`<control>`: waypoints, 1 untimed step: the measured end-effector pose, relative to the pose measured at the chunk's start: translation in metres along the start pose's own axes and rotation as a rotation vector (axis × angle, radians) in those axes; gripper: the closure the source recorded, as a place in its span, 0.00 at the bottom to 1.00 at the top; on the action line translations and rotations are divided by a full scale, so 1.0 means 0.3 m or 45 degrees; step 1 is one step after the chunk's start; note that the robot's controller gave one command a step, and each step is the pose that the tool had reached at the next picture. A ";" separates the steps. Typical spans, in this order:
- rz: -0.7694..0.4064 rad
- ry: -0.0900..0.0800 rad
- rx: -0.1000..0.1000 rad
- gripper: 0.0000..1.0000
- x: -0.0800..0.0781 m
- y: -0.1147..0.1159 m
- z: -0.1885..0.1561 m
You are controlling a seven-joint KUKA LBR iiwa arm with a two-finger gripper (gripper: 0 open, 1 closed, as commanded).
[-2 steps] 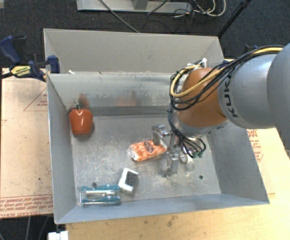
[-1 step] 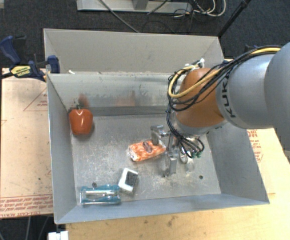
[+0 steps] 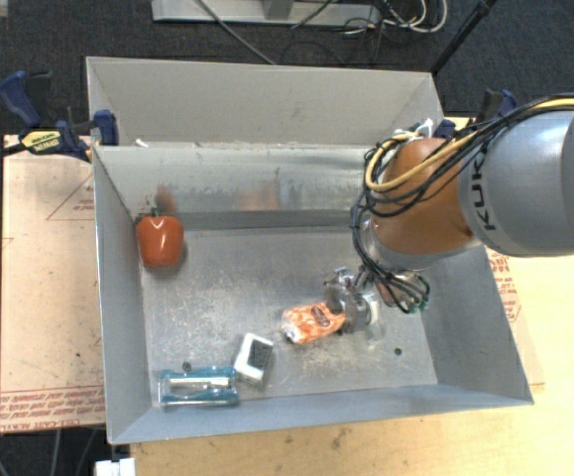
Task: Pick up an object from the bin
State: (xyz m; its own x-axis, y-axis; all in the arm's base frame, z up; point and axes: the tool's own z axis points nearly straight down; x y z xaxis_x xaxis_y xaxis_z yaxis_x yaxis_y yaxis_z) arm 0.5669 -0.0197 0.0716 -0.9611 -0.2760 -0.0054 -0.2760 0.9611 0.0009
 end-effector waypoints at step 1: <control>-0.002 0.000 0.000 1.00 0.000 0.001 0.000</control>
Offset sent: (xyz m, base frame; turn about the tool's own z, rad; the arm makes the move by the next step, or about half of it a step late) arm 0.0000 0.0000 0.0000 0.0000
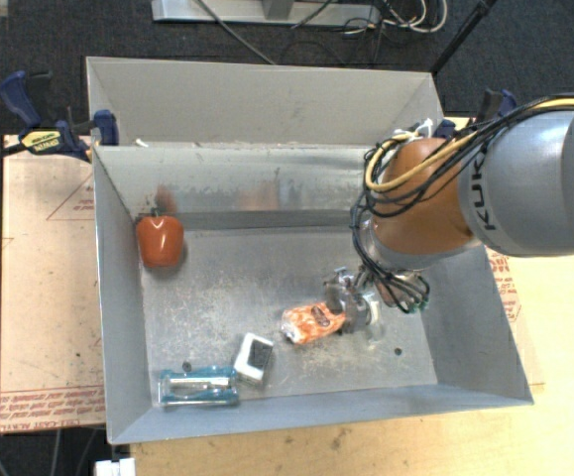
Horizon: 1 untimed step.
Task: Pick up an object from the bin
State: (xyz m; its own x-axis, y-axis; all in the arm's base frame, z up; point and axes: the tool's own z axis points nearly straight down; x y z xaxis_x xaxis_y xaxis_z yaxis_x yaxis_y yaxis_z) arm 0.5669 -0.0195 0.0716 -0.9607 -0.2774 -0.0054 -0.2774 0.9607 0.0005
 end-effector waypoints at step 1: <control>0.000 0.000 0.000 1.00 0.000 0.000 0.000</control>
Offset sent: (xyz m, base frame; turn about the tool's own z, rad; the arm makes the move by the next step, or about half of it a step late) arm 0.0000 0.0000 0.0000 0.0000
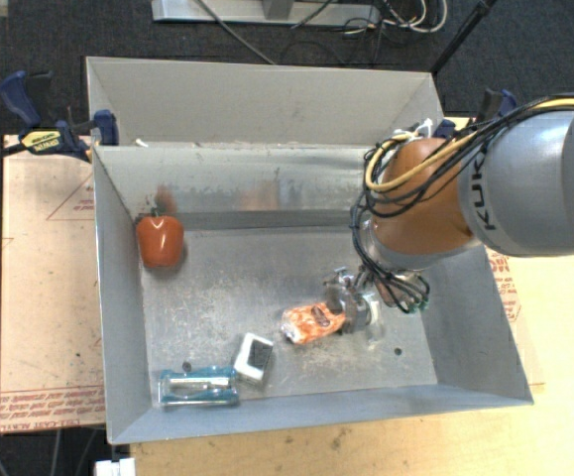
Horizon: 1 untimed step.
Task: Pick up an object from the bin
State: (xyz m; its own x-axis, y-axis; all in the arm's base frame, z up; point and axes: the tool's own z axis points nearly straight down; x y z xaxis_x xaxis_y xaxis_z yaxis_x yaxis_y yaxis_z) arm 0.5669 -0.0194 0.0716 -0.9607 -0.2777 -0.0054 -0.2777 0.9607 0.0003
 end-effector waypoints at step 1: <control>0.000 0.000 0.000 1.00 0.000 0.000 0.000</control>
Offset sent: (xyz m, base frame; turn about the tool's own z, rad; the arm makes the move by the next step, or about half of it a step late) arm 0.0000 0.0000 0.0000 0.0000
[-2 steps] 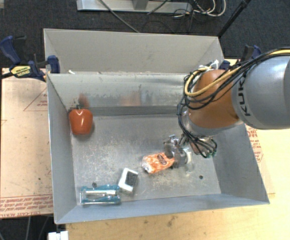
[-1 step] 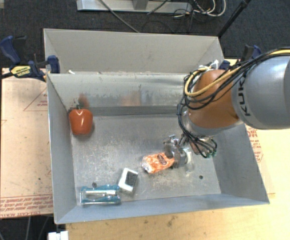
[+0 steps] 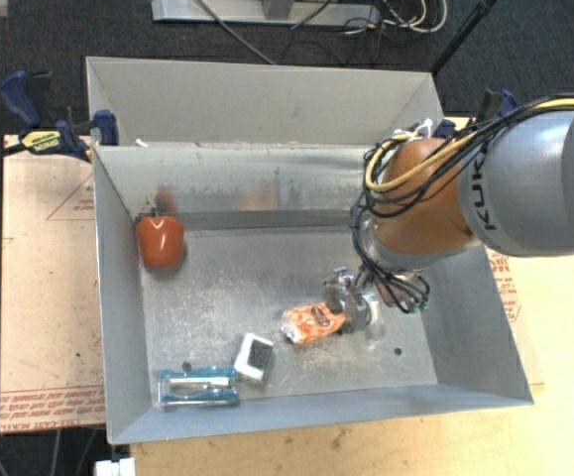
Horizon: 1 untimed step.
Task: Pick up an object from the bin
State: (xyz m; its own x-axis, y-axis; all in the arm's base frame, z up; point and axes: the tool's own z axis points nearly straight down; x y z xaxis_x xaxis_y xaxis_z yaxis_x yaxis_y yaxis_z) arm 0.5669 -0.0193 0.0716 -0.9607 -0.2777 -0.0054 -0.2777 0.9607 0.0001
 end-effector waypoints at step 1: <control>0.000 0.000 0.000 1.00 0.000 0.000 0.000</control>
Offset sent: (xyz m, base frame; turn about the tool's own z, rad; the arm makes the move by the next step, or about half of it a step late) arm 0.0000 0.0000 0.0000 0.0000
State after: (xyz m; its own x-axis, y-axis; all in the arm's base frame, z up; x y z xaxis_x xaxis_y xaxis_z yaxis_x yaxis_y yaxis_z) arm 0.5669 -0.0193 0.0716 -0.9606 -0.2778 -0.0054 -0.2778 0.9606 0.0000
